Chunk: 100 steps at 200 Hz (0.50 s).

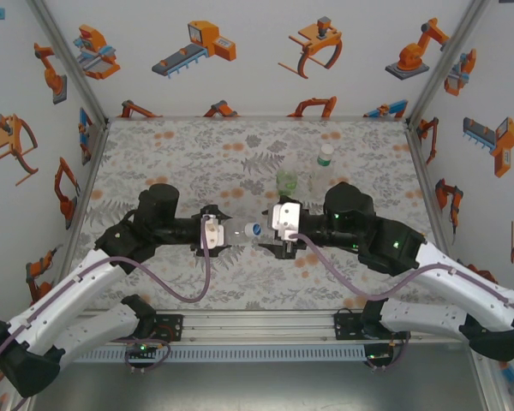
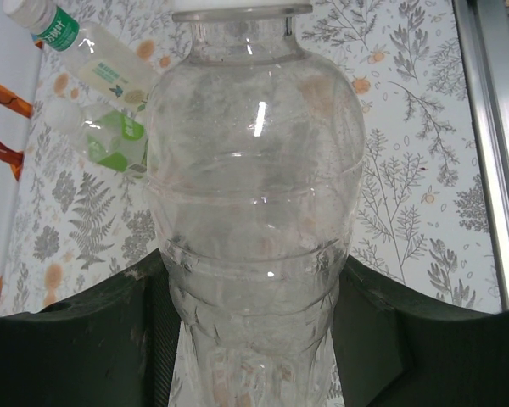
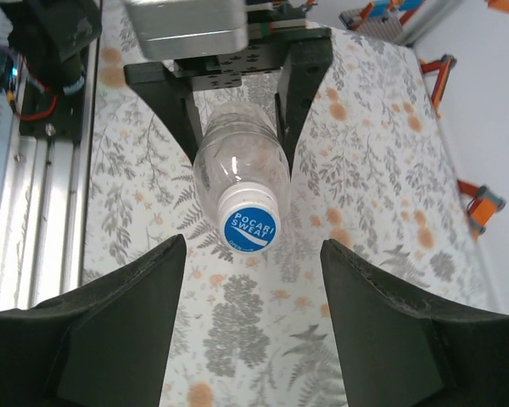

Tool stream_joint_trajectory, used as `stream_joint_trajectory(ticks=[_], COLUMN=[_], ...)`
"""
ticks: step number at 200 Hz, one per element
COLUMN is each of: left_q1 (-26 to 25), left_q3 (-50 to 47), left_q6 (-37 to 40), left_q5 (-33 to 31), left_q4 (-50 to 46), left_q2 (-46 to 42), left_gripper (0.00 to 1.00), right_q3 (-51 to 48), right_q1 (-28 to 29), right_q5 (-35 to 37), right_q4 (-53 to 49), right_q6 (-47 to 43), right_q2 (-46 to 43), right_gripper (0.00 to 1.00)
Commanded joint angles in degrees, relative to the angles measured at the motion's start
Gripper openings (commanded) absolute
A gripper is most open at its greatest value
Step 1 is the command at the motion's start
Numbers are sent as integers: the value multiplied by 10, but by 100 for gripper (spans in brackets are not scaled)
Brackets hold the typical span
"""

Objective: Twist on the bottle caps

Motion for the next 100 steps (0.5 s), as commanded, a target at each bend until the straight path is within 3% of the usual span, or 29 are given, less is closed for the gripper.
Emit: stream_joint_trajectory(ticks=[1,63,100], left_q1=[-1,-1,-2], left_q3=[5,6,7], left_q6=[13,12,12], left_q5=[29,29,30], left_q4=[-12,-13,-13], left_q2=[1,6,8], left_gripper=[0,0,0], right_q3=[16,4,-2], right_q1=[-1,-1,-1], right_q5=[-41,-63,-55], right_q4=[-11,24,27], right_q6=[-81,-80,-79], right_q2=[6,24,28], right_gripper=[59,45,45])
